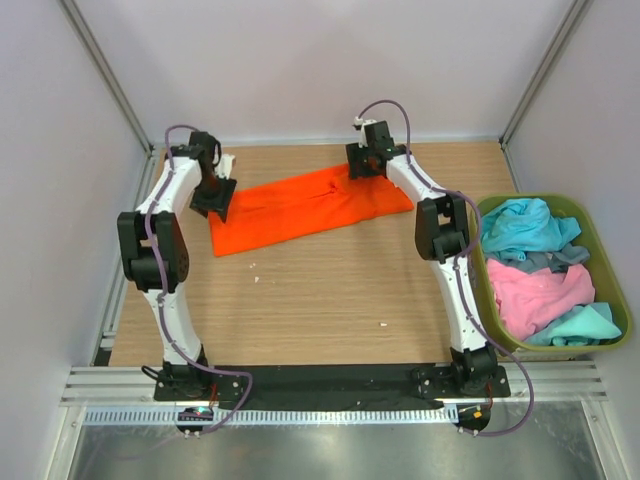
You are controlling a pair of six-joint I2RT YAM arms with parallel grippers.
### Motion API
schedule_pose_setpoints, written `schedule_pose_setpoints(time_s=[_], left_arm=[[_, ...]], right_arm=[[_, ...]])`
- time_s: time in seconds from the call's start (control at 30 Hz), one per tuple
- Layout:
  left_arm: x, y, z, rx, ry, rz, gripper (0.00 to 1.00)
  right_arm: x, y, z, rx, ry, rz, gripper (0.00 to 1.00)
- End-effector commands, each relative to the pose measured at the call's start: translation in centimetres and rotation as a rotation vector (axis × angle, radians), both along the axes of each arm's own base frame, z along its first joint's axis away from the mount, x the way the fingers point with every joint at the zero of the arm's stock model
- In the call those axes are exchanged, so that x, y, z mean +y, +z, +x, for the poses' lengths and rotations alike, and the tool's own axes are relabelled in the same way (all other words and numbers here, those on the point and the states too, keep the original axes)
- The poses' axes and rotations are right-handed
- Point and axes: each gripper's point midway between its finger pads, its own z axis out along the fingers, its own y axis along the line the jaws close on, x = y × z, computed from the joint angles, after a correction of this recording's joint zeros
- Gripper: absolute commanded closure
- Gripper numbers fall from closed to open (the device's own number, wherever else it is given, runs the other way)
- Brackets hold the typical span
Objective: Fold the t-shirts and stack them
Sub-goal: Fold the tshirt
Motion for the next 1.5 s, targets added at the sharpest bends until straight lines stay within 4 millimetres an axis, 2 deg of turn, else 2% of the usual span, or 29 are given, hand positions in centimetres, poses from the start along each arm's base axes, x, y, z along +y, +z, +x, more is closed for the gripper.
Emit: schedule_pose_setpoints(time_s=[0.0, 0.1, 0.2, 0.23, 0.27, 0.37, 0.47, 0.63, 0.77, 0.87, 0.9, 0.93, 1.0, 1.03, 1.13, 1.2, 1.23, 1.27, 1.3, 1.33, 1.47], left_arm=[[-2.0, 4.5, 2.3, -0.122, -0.120, -0.035, 0.46], [-3.2, 3.2, 2.4, -0.072, -0.193, -0.058, 0.52], [-3.9, 1.3, 2.8, -0.034, -0.245, -0.066, 0.57], [-3.9, 0.4, 2.9, -0.016, -0.265, -0.060, 0.58], [-4.0, 0.3, 3.2, -0.016, -0.273, -0.060, 0.61], [-4.1, -0.7, 3.4, 0.009, -0.295, -0.063, 0.70], [-4.0, -1.6, 3.4, 0.033, -0.301, -0.062, 0.75], [-3.7, -3.1, 3.0, 0.083, -0.291, -0.051, 0.77], [-3.5, -4.4, 2.1, 0.132, -0.281, -0.031, 0.74], [-3.4, -5.2, 1.0, 0.152, -0.276, -0.012, 0.74], [-3.4, -4.8, 0.9, 0.140, -0.277, -0.007, 0.74], [-3.4, -5.5, -0.2, 0.166, -0.280, -0.004, 0.74], [-3.5, -5.2, -0.5, 0.150, -0.282, 0.013, 0.74], [-3.5, -5.7, -1.6, 0.177, -0.282, 0.020, 0.74], [-3.8, -5.6, -2.7, 0.179, -0.282, 0.030, 0.73], [-4.2, -6.2, -3.9, 0.199, -0.291, 0.032, 0.73], [-3.8, -5.9, -4.0, 0.191, -0.288, 0.064, 0.73], [-3.9, -6.4, -4.9, 0.207, -0.299, 0.078, 0.73], [-4.0, -6.5, -5.2, 0.211, -0.302, 0.091, 0.73], [-4.2, -6.4, -5.6, 0.212, -0.309, 0.096, 0.73], [-5.6, -6.7, -8.4, 0.264, -0.384, 0.128, 0.73]], right_arm=[[-0.5, 4.9, 1.1, -0.091, -0.018, 0.010, 0.35], [-0.7, 5.1, 0.9, -0.089, -0.033, 0.008, 0.35], [-1.0, 6.5, 0.7, -0.103, -0.042, 0.011, 0.34], [-0.9, 7.0, 0.5, -0.106, -0.043, 0.013, 0.34], [-1.1, 7.9, 0.3, -0.116, -0.044, 0.013, 0.34], [-1.4, 9.2, -0.5, -0.112, -0.055, 0.023, 0.34], [-1.7, 9.4, -1.6, -0.083, -0.072, 0.039, 0.34], [-2.2, 7.6, -4.1, 0.012, -0.084, 0.049, 0.34], [-2.4, 4.7, -6.2, 0.109, -0.090, 0.055, 0.34], [-2.5, 2.8, -6.8, 0.161, -0.092, 0.057, 0.34], [-2.6, 2.3, -6.9, 0.172, -0.096, 0.056, 0.34], [-2.7, 1.4, -6.9, 0.186, -0.095, 0.050, 0.34], [-2.6, 1.0, -6.7, 0.190, -0.093, 0.049, 0.34], [-2.7, 0.2, -6.6, 0.201, -0.094, 0.045, 0.34], [-2.4, 0.0, -6.1, 0.195, -0.086, 0.049, 0.35], [-2.2, -0.5, -5.5, 0.190, -0.082, 0.054, 0.34], [-1.9, 0.0, -4.9, 0.173, -0.079, 0.065, 0.34], [-1.7, -0.8, -4.7, 0.181, -0.076, 0.068, 0.34], [-1.5, -0.7, -4.4, 0.174, -0.071, 0.076, 0.34], [-1.1, 0.0, -3.6, 0.148, -0.067, 0.086, 0.34], [-0.2, -0.8, -2.1, 0.129, -0.054, 0.119, 0.34]])
